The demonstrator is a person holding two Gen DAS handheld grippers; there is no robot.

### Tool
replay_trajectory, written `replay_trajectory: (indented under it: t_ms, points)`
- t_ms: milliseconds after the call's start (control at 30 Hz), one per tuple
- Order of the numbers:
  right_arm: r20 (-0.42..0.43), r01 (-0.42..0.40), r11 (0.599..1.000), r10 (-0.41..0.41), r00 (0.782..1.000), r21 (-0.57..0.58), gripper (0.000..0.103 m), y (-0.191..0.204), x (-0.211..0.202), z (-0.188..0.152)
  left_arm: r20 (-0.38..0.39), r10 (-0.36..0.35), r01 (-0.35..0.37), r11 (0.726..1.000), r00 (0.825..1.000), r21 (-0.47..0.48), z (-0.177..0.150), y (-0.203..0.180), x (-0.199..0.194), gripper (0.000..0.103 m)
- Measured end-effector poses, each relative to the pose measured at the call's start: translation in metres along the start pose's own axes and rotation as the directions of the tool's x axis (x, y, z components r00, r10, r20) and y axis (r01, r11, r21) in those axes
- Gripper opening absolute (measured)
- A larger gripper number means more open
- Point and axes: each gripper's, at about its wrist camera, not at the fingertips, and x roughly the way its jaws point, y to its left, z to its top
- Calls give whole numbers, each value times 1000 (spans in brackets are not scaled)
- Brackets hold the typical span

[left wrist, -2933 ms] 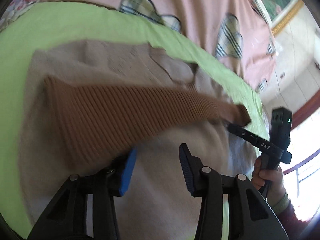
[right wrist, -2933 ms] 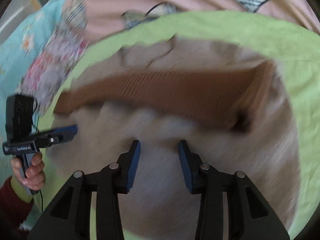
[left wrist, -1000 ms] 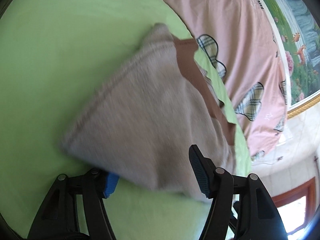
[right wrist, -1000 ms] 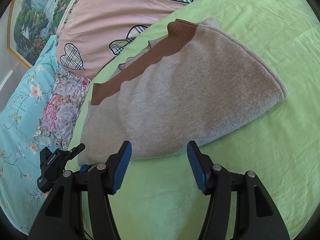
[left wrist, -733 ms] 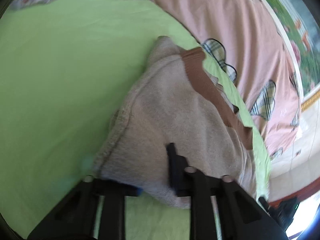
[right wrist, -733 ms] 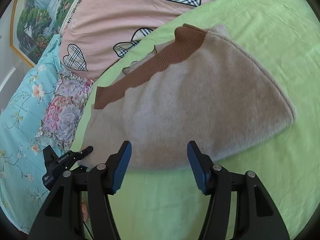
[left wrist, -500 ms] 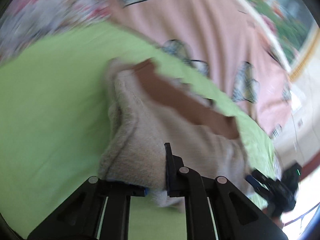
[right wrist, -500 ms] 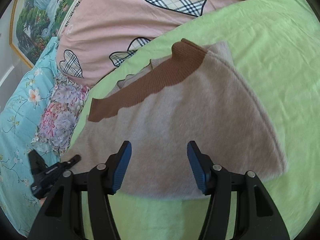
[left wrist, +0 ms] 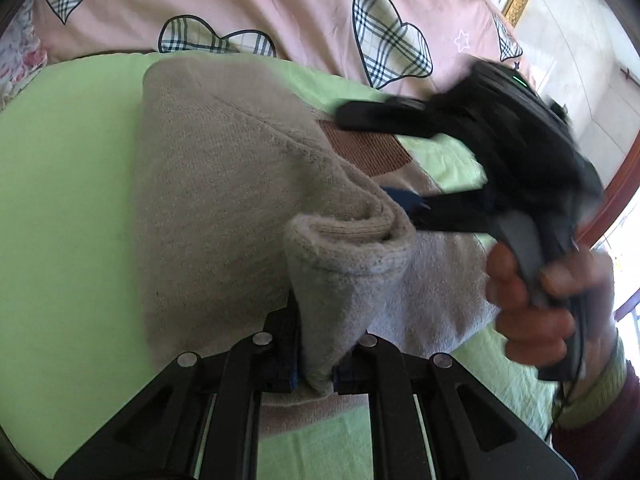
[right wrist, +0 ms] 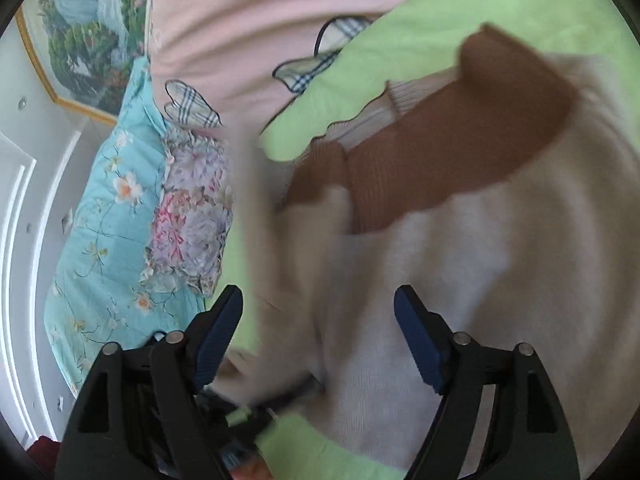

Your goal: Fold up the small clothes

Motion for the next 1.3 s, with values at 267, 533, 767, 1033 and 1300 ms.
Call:
replay_trajectory:
  t_ms: [267, 533, 767, 1033, 1300]
  points:
    - [-65, -20, 998, 16, 998, -58, 25, 18, 68, 39, -4, 2, -2, 1000, 1000, 6, 1, -1, -5, 9]
    - [56, 6, 985, 4, 998, -175, 17, 34, -4, 47, 3, -129, 129, 991, 992, 45, 23, -47, -10, 9]
    - [159, 154, 981, -134, 978, -117, 17, -22, -79, 41, -82, -255, 261, 963, 963, 64, 17, -100, 41, 11]
    - [180, 220, 974, -209, 961, -45, 16, -71, -97, 24, -123, -270, 284, 951, 955, 122, 2, -125, 63, 11]
    - [183, 297, 954, -286, 941, -37, 16, -89, -88, 21, -197, -263, 281, 957, 945, 74, -14, -112, 87, 12]
